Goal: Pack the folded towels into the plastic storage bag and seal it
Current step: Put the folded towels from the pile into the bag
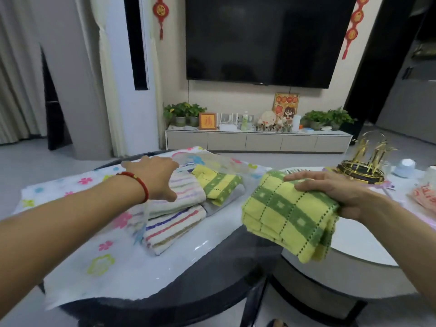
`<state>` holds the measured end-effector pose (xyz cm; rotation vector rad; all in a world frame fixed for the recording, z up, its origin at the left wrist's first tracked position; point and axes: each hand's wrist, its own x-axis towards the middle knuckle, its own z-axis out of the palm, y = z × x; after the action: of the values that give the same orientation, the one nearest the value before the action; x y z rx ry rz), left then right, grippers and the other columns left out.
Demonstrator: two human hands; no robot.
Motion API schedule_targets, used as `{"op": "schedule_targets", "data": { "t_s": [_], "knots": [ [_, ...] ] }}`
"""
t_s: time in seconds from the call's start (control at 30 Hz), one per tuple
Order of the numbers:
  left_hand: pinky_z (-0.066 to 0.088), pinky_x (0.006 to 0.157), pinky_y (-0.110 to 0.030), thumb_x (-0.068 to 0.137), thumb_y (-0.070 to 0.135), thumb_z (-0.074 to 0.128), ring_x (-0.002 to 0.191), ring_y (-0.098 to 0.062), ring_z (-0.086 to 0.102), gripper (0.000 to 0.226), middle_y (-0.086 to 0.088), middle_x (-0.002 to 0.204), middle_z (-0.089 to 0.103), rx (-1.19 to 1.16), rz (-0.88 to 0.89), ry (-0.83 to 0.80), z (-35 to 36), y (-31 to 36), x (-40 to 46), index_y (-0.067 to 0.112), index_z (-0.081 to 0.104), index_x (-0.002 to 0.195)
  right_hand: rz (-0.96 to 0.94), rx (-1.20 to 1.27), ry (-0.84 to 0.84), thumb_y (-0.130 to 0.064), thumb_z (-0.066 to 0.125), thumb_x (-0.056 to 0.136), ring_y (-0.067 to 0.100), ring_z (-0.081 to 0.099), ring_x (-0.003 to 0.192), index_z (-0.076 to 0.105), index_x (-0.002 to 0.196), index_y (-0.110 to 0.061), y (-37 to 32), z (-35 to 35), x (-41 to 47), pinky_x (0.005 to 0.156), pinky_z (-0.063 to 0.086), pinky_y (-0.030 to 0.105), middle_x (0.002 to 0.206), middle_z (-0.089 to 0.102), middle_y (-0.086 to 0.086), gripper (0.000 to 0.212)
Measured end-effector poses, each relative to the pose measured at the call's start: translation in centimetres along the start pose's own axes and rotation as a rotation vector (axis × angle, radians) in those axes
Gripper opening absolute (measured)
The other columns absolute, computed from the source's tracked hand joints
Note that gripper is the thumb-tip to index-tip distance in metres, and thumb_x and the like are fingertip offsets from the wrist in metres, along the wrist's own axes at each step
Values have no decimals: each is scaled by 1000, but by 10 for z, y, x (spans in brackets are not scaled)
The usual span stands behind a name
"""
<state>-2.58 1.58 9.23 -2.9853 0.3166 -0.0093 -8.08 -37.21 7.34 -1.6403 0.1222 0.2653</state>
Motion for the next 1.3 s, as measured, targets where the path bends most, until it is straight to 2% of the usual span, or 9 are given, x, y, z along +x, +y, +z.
{"op": "schedule_targets", "data": {
  "t_s": [0.17, 0.3, 0.5, 0.6, 0.73, 0.9, 1.0, 1.13, 1.3],
  "knots": [
    [52, 86, -57, 60, 58, 75, 120, -33, 52, 90, 2, 142, 52, 7, 11, 54, -30, -22, -4, 29, 39, 137, 18, 6, -214, -7, 76, 81, 34, 74, 89, 78, 116, -14, 2, 77, 25, 75, 65, 41, 121, 74, 25, 36],
    [49, 93, -57, 56, 62, 75, 126, -33, 48, 100, 3, 149, 44, -3, 50, 57, -48, -29, 2, 29, 34, 142, 28, 25, -344, -2, 66, 92, 26, 77, 81, 82, 108, -17, -3, 153, 77, 70, 65, 36, 107, 80, 13, 28],
    [48, 95, -55, 57, 61, 73, 121, -34, 49, 99, 2, 148, 44, -15, 71, 61, -59, -33, 10, 26, 35, 141, -62, 475, -50, -1, 52, 101, 31, 69, 91, 69, 128, -14, -5, 216, 168, 68, 58, 36, 117, 71, 19, 35],
    [49, 95, -56, 62, 60, 76, 124, -32, 49, 100, 5, 153, 39, -12, 67, 78, -56, -36, 12, 27, 31, 145, -66, 361, 136, 3, 48, 101, 30, 66, 87, 63, 134, -10, 23, 202, 184, 63, 55, 32, 112, 66, 21, 38],
    [47, 94, -60, 66, 59, 76, 126, -33, 47, 93, 6, 153, 38, 4, 80, 109, -45, -29, 14, 28, 33, 143, -63, 189, 59, 0, 55, 99, 25, 65, 73, 66, 128, -6, 50, 165, 168, 62, 55, 31, 99, 67, 20, 31],
    [43, 94, -67, 69, 56, 74, 128, -37, 43, 91, 3, 157, 29, 22, 154, 138, -25, 3, 24, 30, 32, 146, -109, -44, 24, -10, 63, 97, 20, 74, 81, 76, 112, -11, 75, 95, 130, 70, 56, 31, 101, 80, 9, 20],
    [46, 94, -64, 69, 54, 74, 128, -35, 46, 96, 0, 154, 35, -41, 220, 156, -12, 24, 35, 35, 25, 150, -118, 16, 196, -5, 64, 97, 19, 68, 68, 76, 110, -4, 93, 49, 116, 61, 52, 29, 92, 76, 16, 18],
    [37, 97, -74, 70, 56, 72, 135, -39, 36, 90, 5, 163, 18, -9, 253, 157, 4, 56, 51, 42, 30, 149, -78, 98, 521, -7, 64, 98, 15, 51, 54, 72, 109, 4, 115, -14, 117, 51, 36, 26, 80, 67, 12, 18],
    [36, 98, -73, 69, 56, 72, 137, -40, 34, 83, 6, 164, 15, 16, 300, 120, 20, 88, 72, 45, 37, 144, -103, -336, 832, -12, 67, 91, 19, 66, 79, 76, 107, -12, 120, -72, 141, 66, 49, 30, 103, 75, 12, 19]
  ]
}}
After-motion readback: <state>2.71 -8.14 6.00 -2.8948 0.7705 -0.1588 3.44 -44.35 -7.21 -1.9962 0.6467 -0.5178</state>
